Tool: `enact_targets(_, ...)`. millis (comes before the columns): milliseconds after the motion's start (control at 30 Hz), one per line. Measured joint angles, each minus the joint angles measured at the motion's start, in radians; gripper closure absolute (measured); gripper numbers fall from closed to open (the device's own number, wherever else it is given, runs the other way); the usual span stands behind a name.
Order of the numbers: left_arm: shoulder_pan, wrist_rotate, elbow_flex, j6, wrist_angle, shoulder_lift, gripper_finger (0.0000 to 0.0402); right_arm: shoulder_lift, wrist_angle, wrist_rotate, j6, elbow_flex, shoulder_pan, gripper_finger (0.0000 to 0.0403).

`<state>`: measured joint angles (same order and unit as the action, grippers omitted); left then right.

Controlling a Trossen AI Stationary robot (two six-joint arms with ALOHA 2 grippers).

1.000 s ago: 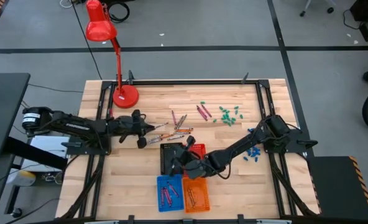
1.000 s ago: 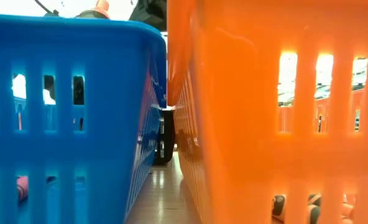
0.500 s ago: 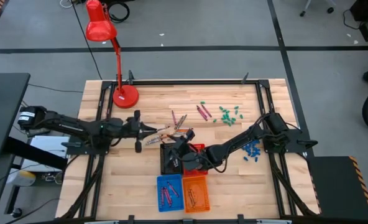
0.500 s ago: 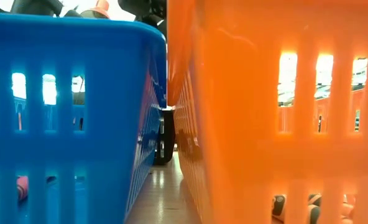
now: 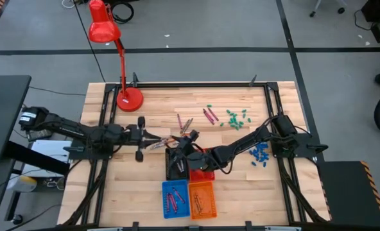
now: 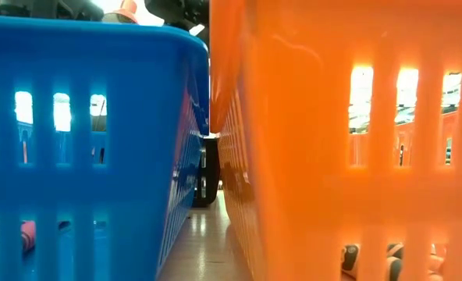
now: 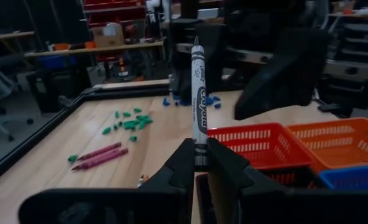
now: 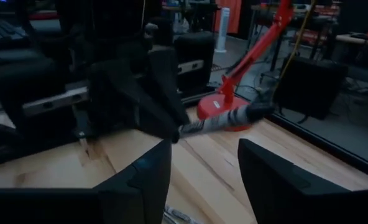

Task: Sort crayons
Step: Put the black crayon into the black basket

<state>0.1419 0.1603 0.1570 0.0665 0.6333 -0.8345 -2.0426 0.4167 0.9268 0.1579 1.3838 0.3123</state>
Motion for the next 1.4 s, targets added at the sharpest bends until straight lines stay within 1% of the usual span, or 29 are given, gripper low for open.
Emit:
enact_targets(167, 0.039, 0.0, 0.0, 0.033, 0.008, 0.0, 0.0363, 0.0, 0.079, -0.043, -0.06, 0.0, -0.012, 0.0223)
enact_targets(300, 0.062, 0.002, 0.0, 0.058, 0.024, 0.0, 0.0363, 0.0, 0.114, -0.064, -0.092, 0.0, -0.015, 0.0239)
enact_targets(433, 0.065, 0.002, 0.0, 0.058, 0.032, 0.0, 0.0363, 0.0, 0.115, -0.075, -0.1, 0.001, -0.015, 0.0272)
enact_targets(700, 0.065, -0.003, 0.0, 0.062, 0.033, -0.001, 0.0362, 0.0, 0.116, -0.152, -0.097, 0.001, -0.016, 0.0363)
enact_targets(767, 0.065, -0.003, 0.0, 0.062, 0.03, -0.001, 0.0362, 0.0, 0.115, -0.157, -0.098, 0.001, -0.017, 0.0375)
enact_targets(867, 0.065, 0.007, 0.0, 0.052, 0.026, -0.001, 0.036, 0.0, 0.115, -0.155, -0.098, 0.001, -0.018, 0.0375)
enact_targets(967, 0.065, 0.045, 0.002, 0.032, 0.014, -0.001, 0.0338, 0.0, 0.112, -0.145, -0.101, 0.001, -0.019, 0.0362)
enact_targets(1200, 0.065, 0.056, 0.002, -0.01, -0.079, -0.001, 0.0248, 0.0, 0.099, -0.136, -0.103, 0.001, -0.019, 0.036)
enact_targets(1300, 0.065, 0.056, 0.002, -0.057, -0.161, -0.001, 0.0229, 0.0, 0.07, -0.139, -0.077, 0.001, -0.012, 0.036)
enact_targets(1400, 0.065, 0.056, 0.002, -0.108, -0.262, -0.001, 0.0225, 0.0, 0.002, -0.162, 0.001, 0.001, -0.004, 0.036)
